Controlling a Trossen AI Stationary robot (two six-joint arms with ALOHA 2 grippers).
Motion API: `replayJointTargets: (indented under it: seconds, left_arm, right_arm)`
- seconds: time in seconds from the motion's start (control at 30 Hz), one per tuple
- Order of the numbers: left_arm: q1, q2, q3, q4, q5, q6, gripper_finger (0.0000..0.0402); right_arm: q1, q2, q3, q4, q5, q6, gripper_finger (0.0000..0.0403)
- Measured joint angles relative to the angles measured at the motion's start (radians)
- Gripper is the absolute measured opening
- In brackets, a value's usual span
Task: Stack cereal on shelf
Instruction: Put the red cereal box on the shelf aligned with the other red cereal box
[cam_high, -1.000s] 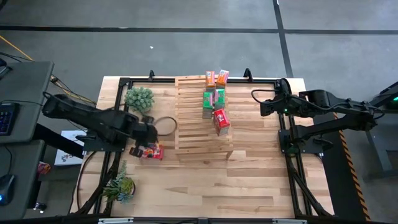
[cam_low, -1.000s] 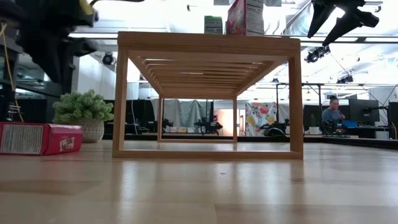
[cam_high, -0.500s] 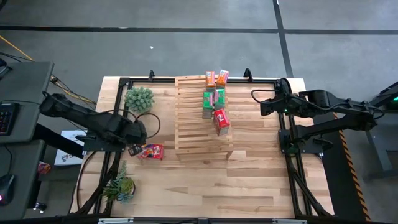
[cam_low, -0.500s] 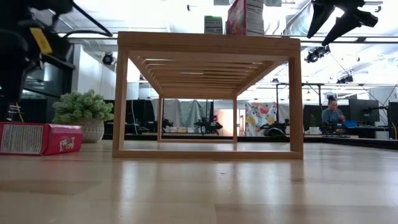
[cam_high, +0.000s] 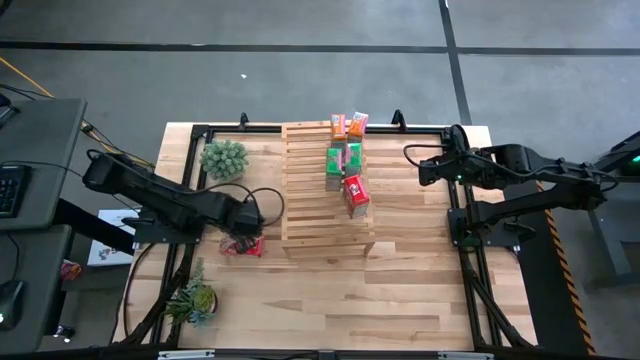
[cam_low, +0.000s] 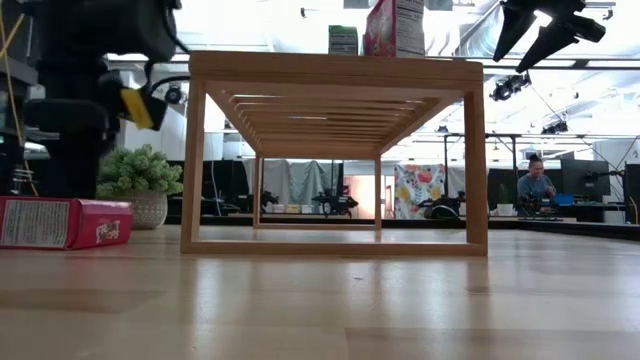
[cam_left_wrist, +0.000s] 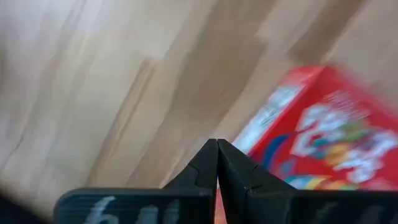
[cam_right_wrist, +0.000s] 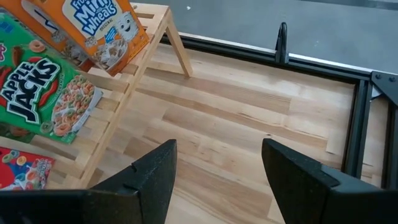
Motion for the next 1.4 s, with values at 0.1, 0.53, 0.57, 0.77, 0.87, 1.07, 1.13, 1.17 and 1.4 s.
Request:
replayJointTargets:
  seconds: [0.1, 0.53, 0.57, 0.77, 0.87, 1.07, 1.13, 1.17, 1.4]
  left_arm:
    - [0.000, 0.012, 0.001, 0.078, 0.024, 0.035, 0.0000]
    - [-0.057, -0.027, 0.226, -0.009, -0.082, 0.073, 0.0000]
    - [-0.056, -0.047, 0.245, -0.052, -0.136, 0.055, 0.0000]
    - [-0.087, -0.254, 0.123, -0.097, -0.176, -0.193, 0.0000]
    - [-0.129, -0.344, 0.018, -0.146, -0.158, -0.416, 0.0000]
    - [-0.197, -0.357, -0.095, -0.106, -0.067, -0.584, 0.0000]
    - [-0.196, -0.315, -0.097, -0.102, -0.058, -0.587, 0.0000]
    - [-0.193, -0.285, -0.098, -0.114, -0.055, -0.594, 0.0000]
    - [-0.187, -0.089, -0.099, -0.112, -0.030, -0.672, 0.0000]
  right_arm:
    - [0.000, 0.000, 0.000, 0.000, 0.000, -0.007, 0.0229]
    - [0.000, 0.000, 0.000, -0.001, 0.004, -0.008, 0.0229]
    - [0.000, 0.000, 0.000, 0.000, 0.006, -0.008, 0.0229]
    - [0.000, 0.000, 0.000, 0.000, 0.004, -0.008, 0.0229]
    - [0.000, 0.000, 0.000, 0.001, 0.002, -0.008, 0.0229]
    - [0.000, 0.001, 0.000, 0.001, 0.004, -0.007, 0.0229]
    - [0.000, 0.000, 0.000, 0.001, 0.009, -0.007, 0.0229]
    - [0.000, 0.000, 0.000, 0.001, 0.009, -0.007, 0.0229]
    - [0.000, 0.000, 0.000, 0.002, 0.009, -0.007, 0.0229]
